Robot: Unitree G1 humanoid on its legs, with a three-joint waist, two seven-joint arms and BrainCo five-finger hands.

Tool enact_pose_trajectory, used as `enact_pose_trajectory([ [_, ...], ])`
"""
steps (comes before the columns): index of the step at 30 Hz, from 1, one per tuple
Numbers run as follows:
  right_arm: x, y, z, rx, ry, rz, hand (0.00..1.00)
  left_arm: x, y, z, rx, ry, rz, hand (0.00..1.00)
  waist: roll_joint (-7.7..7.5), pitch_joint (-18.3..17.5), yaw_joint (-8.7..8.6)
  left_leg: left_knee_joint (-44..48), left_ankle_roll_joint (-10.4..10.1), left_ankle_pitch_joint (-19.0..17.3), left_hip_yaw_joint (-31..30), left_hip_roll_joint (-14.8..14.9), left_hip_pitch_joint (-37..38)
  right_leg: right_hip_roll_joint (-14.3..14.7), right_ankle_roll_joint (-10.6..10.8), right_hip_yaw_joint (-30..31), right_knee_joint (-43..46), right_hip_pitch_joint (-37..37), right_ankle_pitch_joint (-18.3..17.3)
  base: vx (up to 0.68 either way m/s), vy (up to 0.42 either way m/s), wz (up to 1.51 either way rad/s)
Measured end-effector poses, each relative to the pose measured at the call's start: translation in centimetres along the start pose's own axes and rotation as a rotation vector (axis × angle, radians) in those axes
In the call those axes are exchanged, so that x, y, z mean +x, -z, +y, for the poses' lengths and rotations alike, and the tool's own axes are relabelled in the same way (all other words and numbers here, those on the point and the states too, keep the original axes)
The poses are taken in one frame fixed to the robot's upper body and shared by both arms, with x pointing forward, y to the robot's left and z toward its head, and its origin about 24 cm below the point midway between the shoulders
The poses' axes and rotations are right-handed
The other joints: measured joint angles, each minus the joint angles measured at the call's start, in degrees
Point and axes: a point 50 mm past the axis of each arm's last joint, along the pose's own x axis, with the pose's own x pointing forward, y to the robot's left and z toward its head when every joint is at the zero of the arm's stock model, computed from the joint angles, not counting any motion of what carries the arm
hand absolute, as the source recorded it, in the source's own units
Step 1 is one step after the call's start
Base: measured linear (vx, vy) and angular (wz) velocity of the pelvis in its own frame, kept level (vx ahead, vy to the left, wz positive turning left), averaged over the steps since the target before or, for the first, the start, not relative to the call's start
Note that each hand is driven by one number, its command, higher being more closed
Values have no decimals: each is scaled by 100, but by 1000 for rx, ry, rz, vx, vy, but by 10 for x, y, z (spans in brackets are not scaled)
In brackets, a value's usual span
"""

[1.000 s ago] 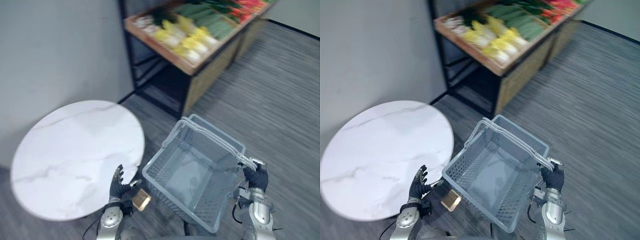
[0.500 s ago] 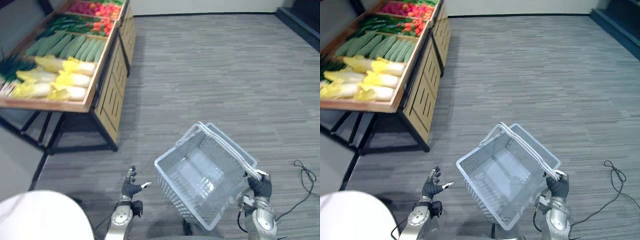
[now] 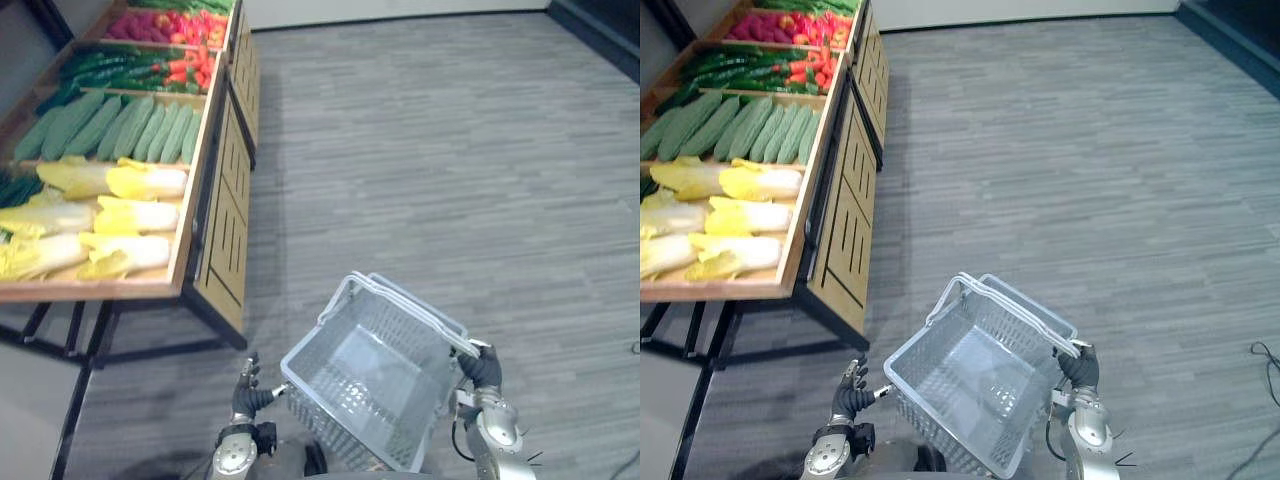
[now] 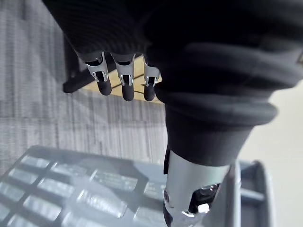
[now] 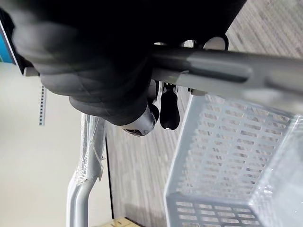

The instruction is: Pick vegetable in the basket

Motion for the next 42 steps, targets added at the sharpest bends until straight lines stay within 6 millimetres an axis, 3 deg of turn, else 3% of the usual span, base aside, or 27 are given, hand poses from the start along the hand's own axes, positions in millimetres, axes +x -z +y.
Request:
enact_pose_trajectory([
  [2,2,-3,1,6,0,-12,100,5,-5,-1,10,10,-14,0,-31,41,-59,-44,-157,-47,-63,113,336,223,-119,14,-1598,-206,801,617,-137,37],
  [3,0,-3,0,5,-1,-13,100,5,-6,1,16,7,-18,0,-177,2,-140,-70,-426,-94,-239,58,593,329,-125,208,-2890,-53,1661,698,-196,56],
  [4,-2,-2,-2,0,0,-12,100,5,-5,3,23,3,-18,0,-231,-19,-190,-33,-610,-197,-498,35,781,287,-164,413,-3069,85,2878,926,-281,42],
  [5,3,-9,-4,-21,0,-37,100,8,-9,-9,-3,19,-29,0,124,37,-103,194,-755,-2,-684,378,819,553,-279,387,-2396,-19,2445,641,-197,27],
  [8,-1,-20,-6,-38,19,-89,100,9,-23,-18,-45,25,-80,0,131,61,-141,1075,-842,904,-993,498,584,494,-378,134,-1862,191,1693,590,-217,34],
  [9,-8,-24,-8,-35,24,-107,100,7,-30,-21,-72,20,-106,0,113,113,-113,2114,-930,1602,-1104,702,160,483,-450,25,-2034,603,1515,464,-162,46],
  [10,-13,-28,-10,-28,28,-126,100,4,-33,-21,-88,9,-122,0,121,137,-76,2954,-1032,1964,-1156,906,-222,508,-468,-96,-2267,975,1430,669,-222,57],
  [11,-19,-33,-12,-21,44,-150,100,1,-39,-20,-104,-4,-153,0,126,146,-36,3925,-1018,1651,-1055,1187,-767,566,-505,-275,-2574,1442,1355,423,-126,47],
  [13,-24,-39,-14,-14,56,-184,100,-4,-50,-17,-126,-32,-205,0,58,188,80,4491,-840,1116,-682,1400,-1352,579,-537,-437,-2948,2063,1219,503,-149,43],
  [16,-25,-46,-17,-10,65,-222,100,-14,-68,-11,-161,-72,-294,0,67,177,297,3594,-524,612,298,1452,-2003,542,-444,-724,-3360,2700,1024,350,-44,50],
  [18,-23,-40,-25,-26,95,-200,100,-17,-80,-11,-172,-96,-354,0,152,104,343,2359,-512,849,1100,1321,-2087,458,-270,-1040,-3417,2941,883,351,53,85],
  [19,-21,-30,-32,-42,122,-158,100,-18,-88,-9,-171,-114,-393,0,153,60,322,1954,-258,888,1838,1288,-1985,379,-135,-1247,-3419,3155,774,415,88,129],
  [21,-20,-14,-40,-57,171,-84,100,-20,-94,-10,-156,-125,-429,0,140,-70,291,1397,28,774,2350,1014,-1773,251,-97,-1492,-3429,3266,756,412,124,132],
  [22,-19,-4,-45,-62,198,-39,100,-24,-101,-7,-154,-137,-465,0,146,-97,328,981,199,637,2299,724,-1583,170,41,-1523,-3419,3382,670,303,140,88],
  [23,-19,1,-47,-67,210,-15,100,-26,-103,-5,-146,-151,-477,0,107,-103,329,804,200,573,2175,563,-1519,113,125,-1541,-3382,3446,614,359,172,110],
  [25,-19,21,-58,-83,255,77,100,-29,-100,-1,-82,-204,-481,0,23,-78,320,401,205,557,1688,125,-1185,-279,356,-1664,-2174,3384,447,379,160,117],
  [26,-21,26,-59,-75,277,103,100,-30,-100,1,-62,-214,-485,0,29,-77,310,314,198,551,1528,31,-1065,-416,349,-1651,-1559,3248,475,435,116,140],
  [27,-24,34,-62,-57,307,141,100,-34,-104,5,-22,-245,-514,0,-43,-42,215,179,219,532,1133,-145,-833,-741,108,-1486,-173,2820,807,378,43,168],
  [28,-26,38,-61,-35,312,159,100,-36,-109,10,10,-274,-547,0,-100,-19,141,187,275,477,735,-217,-719,-795,14,-1094,639,2426,531,396,-67,186],
  [30,-26,35,-59,-1,315,139,100,-40,-119,15,61,-321,-607,0,-112,-12,173,178,226,430,269,-201,-513,-553,-28,-357,779,1748,197,447,-180,142],
  [33,-29,32,-55,43,313,114,100,-43,-129,14,78,-347,-663,0,-122,-14,180,295,33,284,-270,-38,-372,-18,18,425,76,1318,71,279,-202,112],
  [34,-34,33,-52,80,319,103,100,-42,-133,12,76,-341,-680,0,-195,-54,166,542,-125,112,-679,63,-455,404,49,1161,-616,1202,96,288,-318,144],
  [35,-36,34,-52,91,320,104,100,-42,-135,10,79,-337,-689,0,-241,-79,166,684,-211,11,-841,87,-519,549,54,1481,-923,1185,116,323,-427,165],
  [36,-41,38,-52,108,323,114,100,-42,-137,8,87,-325,-702,0,-405,-158,166,973,-339,-173,-1129,54,-665,639,130,1908,-1472,1224,364,261,-382,153],
  [37,-47,44,-60,100,342,143,100,-38,-133,2,98,-301,-682,0,-379,-150,186,1249,-515,-387,-1490,159,-767,681,198,1680,-1295,1268,452,311,-400,146],
  [38,-46,40,-67,105,361,127,100,-37,-132,-2,98,-280,-673,0,-241,-211,261,1303,-599,-338,-1619,285,-861,697,66,1434,-1243,1265,367,247,-295,109],
  [42,-57,47,-78,126,407,156,100,-34,-140,-8,87,-259,-700,0,-188,-201,185,908,-821,72,-1792,504,-1033,635,-111,755,-1395,1301,368,99,-241,91],
])
